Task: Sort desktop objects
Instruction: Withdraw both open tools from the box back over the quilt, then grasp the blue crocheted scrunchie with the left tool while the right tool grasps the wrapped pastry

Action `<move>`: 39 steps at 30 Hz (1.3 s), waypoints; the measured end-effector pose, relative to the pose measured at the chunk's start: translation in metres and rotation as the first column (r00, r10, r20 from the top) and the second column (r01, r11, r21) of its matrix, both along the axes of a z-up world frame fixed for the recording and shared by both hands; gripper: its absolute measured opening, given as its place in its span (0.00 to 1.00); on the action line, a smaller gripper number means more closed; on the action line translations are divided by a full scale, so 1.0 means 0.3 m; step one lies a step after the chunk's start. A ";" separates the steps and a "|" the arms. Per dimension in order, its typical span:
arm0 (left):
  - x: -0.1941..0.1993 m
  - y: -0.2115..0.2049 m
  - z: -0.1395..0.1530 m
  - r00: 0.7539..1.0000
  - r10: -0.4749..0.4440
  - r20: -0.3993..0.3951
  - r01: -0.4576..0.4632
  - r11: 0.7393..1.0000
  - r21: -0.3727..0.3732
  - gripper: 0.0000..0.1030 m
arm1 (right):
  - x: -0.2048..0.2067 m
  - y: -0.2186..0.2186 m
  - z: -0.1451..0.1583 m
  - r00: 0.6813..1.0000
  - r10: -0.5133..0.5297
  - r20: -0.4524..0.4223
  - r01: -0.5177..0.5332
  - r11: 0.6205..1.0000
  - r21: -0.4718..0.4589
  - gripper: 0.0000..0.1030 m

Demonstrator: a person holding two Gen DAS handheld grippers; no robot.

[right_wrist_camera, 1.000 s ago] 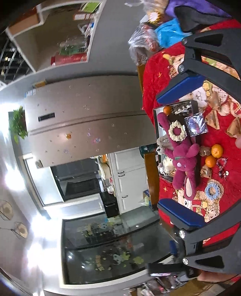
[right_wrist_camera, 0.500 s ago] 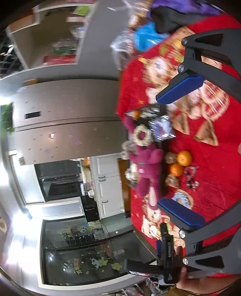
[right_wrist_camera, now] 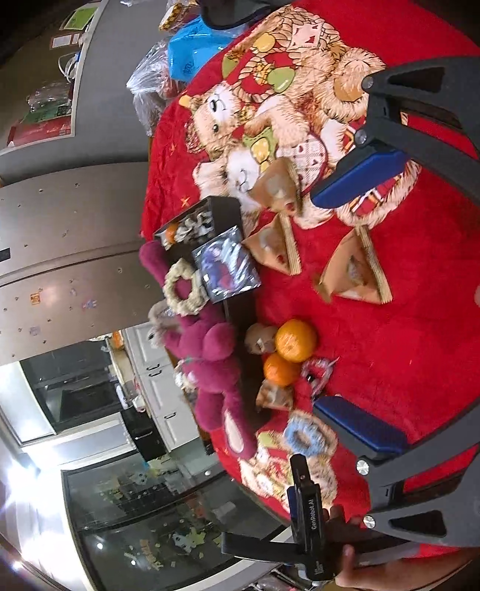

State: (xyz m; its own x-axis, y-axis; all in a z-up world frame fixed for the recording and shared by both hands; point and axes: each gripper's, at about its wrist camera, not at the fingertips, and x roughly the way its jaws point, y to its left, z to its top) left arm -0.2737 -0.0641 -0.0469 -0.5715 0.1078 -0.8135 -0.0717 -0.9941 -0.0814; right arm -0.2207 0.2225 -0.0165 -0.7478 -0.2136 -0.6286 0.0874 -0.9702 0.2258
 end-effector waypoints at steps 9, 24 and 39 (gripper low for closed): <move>-0.027 0.024 -0.072 1.000 -0.023 0.007 0.024 0.998 -0.063 1.00 | -0.042 0.003 -0.098 0.996 -0.025 0.080 0.023 0.999 0.031 0.99; -0.039 0.029 -0.082 1.000 -0.019 -0.023 0.018 0.997 -0.069 1.00 | -0.127 -0.067 -0.193 0.963 -0.110 0.246 0.050 0.970 0.238 1.00; -0.031 0.027 -0.080 0.999 -0.020 -0.025 0.018 0.997 -0.070 1.00 | -0.128 -0.075 -0.200 0.964 -0.110 0.243 0.048 0.967 0.250 1.00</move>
State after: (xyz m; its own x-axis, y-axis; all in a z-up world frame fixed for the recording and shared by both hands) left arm -0.2830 -0.0559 -0.0710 -0.5903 0.0624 -0.8048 -0.0921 -0.9957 -0.0097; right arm -0.2592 0.2001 -0.0764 -0.5660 0.0204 -0.8241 -0.0214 -0.9997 -0.0100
